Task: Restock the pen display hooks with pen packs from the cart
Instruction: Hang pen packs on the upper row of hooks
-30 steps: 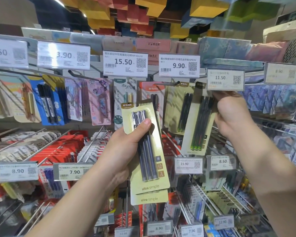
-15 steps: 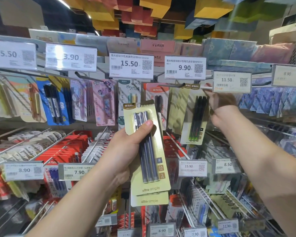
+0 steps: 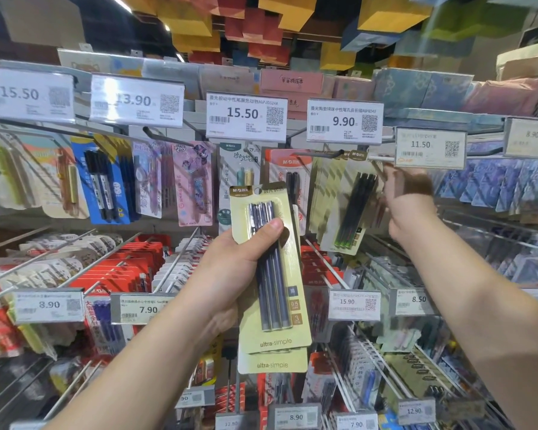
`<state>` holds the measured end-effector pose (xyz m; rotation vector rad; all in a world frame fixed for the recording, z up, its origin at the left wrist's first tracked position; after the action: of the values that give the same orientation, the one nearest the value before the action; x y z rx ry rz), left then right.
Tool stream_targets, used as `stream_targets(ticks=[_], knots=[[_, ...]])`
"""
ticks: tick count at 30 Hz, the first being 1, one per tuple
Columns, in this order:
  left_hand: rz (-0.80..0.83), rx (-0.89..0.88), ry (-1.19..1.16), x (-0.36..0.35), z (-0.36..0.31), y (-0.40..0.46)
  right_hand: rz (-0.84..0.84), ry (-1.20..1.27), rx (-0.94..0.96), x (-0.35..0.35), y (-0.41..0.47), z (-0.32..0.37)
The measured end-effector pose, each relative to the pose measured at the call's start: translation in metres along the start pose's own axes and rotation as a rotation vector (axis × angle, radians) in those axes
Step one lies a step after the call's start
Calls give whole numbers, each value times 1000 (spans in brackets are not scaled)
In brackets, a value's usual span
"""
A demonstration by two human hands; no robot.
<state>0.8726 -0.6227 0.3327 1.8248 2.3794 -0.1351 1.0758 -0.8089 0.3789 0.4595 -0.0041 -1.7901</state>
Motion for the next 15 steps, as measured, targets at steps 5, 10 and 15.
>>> stream_targets(ticks=[5, 10, 15], knots=[[14, -11, 4, -5, 2, 1, -162, -8, 345, 10, -42, -3], [61, -15, 26, -14, 4, 3, 93, 7, 340, 13, -96, -2], [99, -36, 99, -22, 7, 3, 382, -33, 152, 9, -115, 2]])
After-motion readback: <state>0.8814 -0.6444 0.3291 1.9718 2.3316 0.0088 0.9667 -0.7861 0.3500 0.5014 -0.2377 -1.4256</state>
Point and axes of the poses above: each hand's wrist, its own y-axis towards the middle knuckle, its own x-axis out of the back of the hand, z = x × y, the point moved 1 cm from there along y, towards the middle knuckle, and after that the axes turned 13 degrees about y, right-handed, at the moved point
